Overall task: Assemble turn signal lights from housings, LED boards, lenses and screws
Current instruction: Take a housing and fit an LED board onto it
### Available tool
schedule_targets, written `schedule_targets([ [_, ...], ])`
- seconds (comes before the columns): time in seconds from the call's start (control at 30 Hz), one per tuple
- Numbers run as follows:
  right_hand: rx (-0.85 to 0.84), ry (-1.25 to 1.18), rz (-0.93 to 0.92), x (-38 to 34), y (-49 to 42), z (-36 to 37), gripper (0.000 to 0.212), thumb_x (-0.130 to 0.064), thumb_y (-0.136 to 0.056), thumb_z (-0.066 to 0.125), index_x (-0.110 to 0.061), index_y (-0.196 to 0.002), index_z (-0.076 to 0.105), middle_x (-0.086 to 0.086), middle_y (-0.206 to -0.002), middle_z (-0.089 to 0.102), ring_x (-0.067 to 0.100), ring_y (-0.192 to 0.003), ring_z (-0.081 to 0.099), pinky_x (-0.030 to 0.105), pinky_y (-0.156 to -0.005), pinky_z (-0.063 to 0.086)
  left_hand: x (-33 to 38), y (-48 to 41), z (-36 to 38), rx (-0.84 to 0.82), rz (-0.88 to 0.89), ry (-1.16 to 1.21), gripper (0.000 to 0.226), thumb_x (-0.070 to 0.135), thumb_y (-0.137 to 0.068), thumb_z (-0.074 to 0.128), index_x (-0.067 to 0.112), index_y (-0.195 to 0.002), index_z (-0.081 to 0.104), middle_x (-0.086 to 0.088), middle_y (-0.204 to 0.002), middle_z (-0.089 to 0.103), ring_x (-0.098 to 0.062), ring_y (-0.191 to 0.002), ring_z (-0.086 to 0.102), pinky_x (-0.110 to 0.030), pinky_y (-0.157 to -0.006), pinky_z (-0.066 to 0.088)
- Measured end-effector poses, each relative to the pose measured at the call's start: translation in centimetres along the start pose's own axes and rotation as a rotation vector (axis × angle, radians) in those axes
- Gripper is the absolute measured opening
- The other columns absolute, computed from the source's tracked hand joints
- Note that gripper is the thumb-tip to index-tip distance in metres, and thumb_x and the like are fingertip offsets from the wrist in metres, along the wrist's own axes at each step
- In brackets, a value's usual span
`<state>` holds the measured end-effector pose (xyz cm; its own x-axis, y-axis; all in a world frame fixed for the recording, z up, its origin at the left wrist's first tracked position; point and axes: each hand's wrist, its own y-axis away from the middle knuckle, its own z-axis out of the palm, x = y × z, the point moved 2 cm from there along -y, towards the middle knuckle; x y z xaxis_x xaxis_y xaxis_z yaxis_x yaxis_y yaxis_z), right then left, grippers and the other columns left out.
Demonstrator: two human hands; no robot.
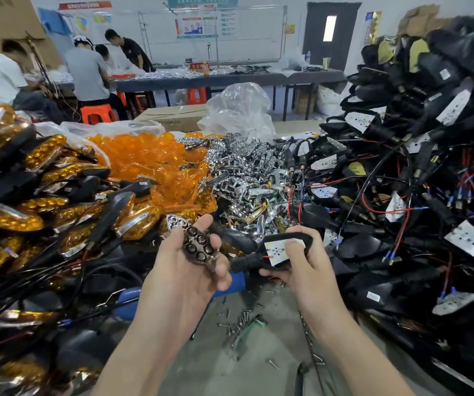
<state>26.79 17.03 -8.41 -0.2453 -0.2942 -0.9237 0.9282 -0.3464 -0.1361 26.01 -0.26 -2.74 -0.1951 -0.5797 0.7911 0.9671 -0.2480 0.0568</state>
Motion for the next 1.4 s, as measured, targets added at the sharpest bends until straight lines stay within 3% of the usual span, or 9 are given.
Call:
schedule_targets([
  [0.2,-0.054,0.089,-0.097,-0.9,0.8,0.5,0.036,-0.005,-0.104,0.044,-0.036,-0.095,0.060,0.001,-0.088,0.068,0.017,-0.081,0.069,0.032,-0.065,0.060,-0.2,0.3,0.2,-0.110,0.166,-0.058,0.042,0.043,-0.090,0.039,0.012,-0.107,0.063,-0.009,-0.091,0.068,-0.022,-0.062,0.061,-0.030,-0.049,0.048],
  [0.4,-0.049,0.077,-0.066,-1.1,0.9,0.4,0.023,0.000,-0.105,0.041,-0.019,-0.109,0.054,0.018,-0.098,0.063,0.017,-0.079,0.069,0.031,-0.064,0.060,-0.2,0.2,-0.4,0.047,0.091,-0.171,0.055,0.053,-0.102,0.024,0.013,-0.096,0.061,-0.005,-0.067,0.054,-0.016,-0.042,0.036,-0.023,-0.040,0.026],
  [0.57,-0.030,0.076,-0.043,-1.2,0.8,0.5,0.022,-0.001,-0.105,0.041,-0.018,-0.108,0.054,0.023,-0.103,0.061,0.016,-0.079,0.069,0.031,-0.063,0.060,-0.3,0.0,-0.2,0.042,0.177,-0.198,0.042,0.043,-0.103,0.031,0.013,-0.097,0.060,-0.008,-0.068,0.059,-0.019,-0.043,0.049,-0.025,-0.036,0.039],
  [0.67,-0.014,0.068,-0.045,-1.2,0.8,0.4,0.022,-0.001,-0.104,0.041,-0.018,-0.107,0.055,0.024,-0.103,0.060,0.017,-0.081,0.067,0.032,-0.065,0.060,-0.8,0.6,-0.9,0.014,0.343,-0.602,0.030,0.056,-0.089,0.042,0.029,-0.089,0.055,-0.002,-0.064,0.057,-0.024,-0.052,0.055,-0.041,-0.045,0.048],
  [0.73,0.004,0.060,-0.051,-1.2,0.8,0.4,0.023,0.000,-0.104,0.042,-0.019,-0.107,0.055,0.017,-0.099,0.062,0.017,-0.082,0.068,0.031,-0.065,0.060,-1.5,1.2,-1.2,0.028,0.482,-1.041,0.039,0.073,-0.090,0.034,0.036,-0.086,0.046,-0.008,-0.064,0.059,-0.026,-0.053,0.057,-0.046,-0.053,0.048],
  [0.8,0.022,0.051,-0.059,-1.2,0.8,0.3,0.022,-0.001,-0.104,0.042,-0.018,-0.108,0.055,0.012,-0.096,0.065,0.016,-0.082,0.069,0.030,-0.066,0.060,-2.1,1.6,-1.1,0.085,0.586,-1.211,0.043,0.080,-0.089,0.026,0.039,-0.093,0.042,-0.005,-0.068,0.063,-0.020,-0.055,0.061,-0.047,-0.056,0.050],
  [0.9,0.053,0.015,-0.077,-1.3,0.7,0.2,0.021,0.000,-0.104,0.041,-0.015,-0.108,0.055,0.002,-0.089,0.070,0.014,-0.080,0.071,0.029,-0.065,0.060,-2.4,1.8,-0.5,0.149,0.658,-1.187,0.045,0.079,-0.091,0.023,0.039,-0.098,0.042,0.001,-0.076,0.066,-0.017,-0.061,0.066,-0.051,-0.057,0.053],
  [1.1,0.075,-0.048,-0.083,-1.5,0.4,-0.1,0.023,0.001,-0.105,0.040,-0.017,-0.106,0.055,-0.003,-0.085,0.072,0.013,-0.078,0.072,0.029,-0.063,0.060,-2.4,2.0,0.2,0.102,0.645,-1.086,0.052,0.080,-0.091,0.027,0.031,-0.096,0.046,-0.012,-0.084,0.066,-0.035,-0.070,0.067,-0.060,-0.063,0.055],
  [1.4,0.002,-0.200,-0.014,-1.9,0.6,0.2,0.023,-0.023,-0.091,0.045,-0.037,-0.097,0.062,0.022,-0.108,0.073,0.033,-0.097,0.074,0.042,-0.071,0.063,-2.7,2.0,0.2,0.083,0.632,-1.005,0.046,0.079,-0.091,0.033,0.038,-0.101,0.053,0.000,-0.084,0.071,-0.029,-0.071,0.070,-0.057,-0.066,0.058],
])
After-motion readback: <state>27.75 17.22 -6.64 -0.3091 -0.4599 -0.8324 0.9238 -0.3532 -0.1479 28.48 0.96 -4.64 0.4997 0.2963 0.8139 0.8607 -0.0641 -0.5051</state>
